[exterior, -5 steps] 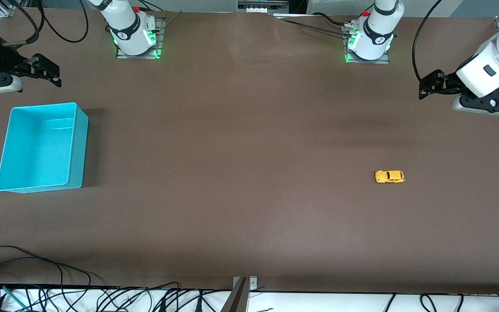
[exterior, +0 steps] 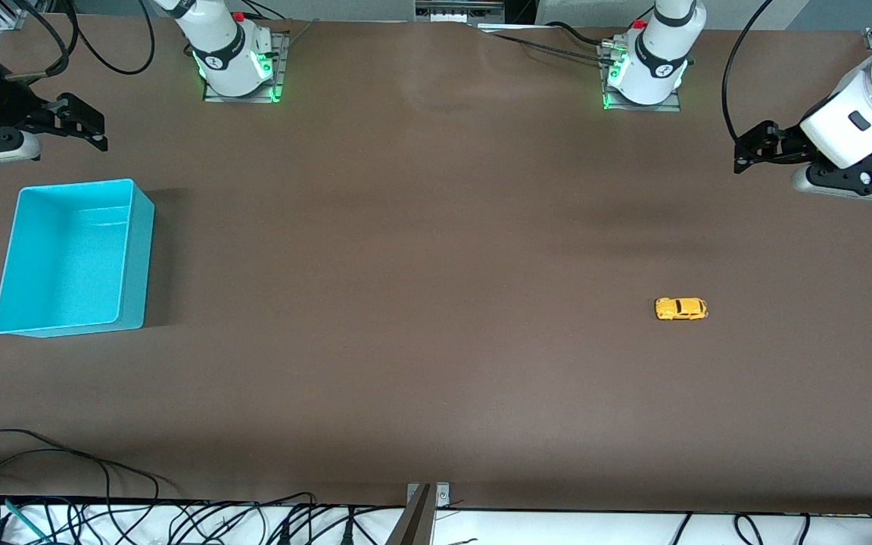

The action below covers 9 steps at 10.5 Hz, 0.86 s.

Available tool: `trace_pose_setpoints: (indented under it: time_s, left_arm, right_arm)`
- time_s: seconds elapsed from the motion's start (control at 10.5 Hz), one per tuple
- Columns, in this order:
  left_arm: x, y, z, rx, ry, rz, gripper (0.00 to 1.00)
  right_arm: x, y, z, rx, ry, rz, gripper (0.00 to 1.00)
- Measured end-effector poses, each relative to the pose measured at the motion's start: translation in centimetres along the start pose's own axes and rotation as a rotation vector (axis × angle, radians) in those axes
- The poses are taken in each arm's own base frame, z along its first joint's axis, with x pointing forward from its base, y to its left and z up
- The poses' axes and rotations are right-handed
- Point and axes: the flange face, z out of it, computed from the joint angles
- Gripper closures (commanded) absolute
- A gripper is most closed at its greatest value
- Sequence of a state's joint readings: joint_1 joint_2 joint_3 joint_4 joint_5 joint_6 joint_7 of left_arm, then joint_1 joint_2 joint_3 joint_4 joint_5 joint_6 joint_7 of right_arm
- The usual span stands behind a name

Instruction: Wind up and store yellow beetle car

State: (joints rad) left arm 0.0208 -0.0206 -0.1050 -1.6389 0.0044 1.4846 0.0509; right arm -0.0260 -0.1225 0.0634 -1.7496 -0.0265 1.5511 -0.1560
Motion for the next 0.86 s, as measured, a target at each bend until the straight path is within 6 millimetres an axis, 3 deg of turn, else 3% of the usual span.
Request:
trace_pose_setpoints:
  time_s: [0.86]
  left_arm:
    - [0.05,-0.10,0.08,-0.001,-0.002,-0.002,0.00]
  right_arm:
    - [-0.20,0.30,0.13,0.003,-0.014,0.006,0.00]
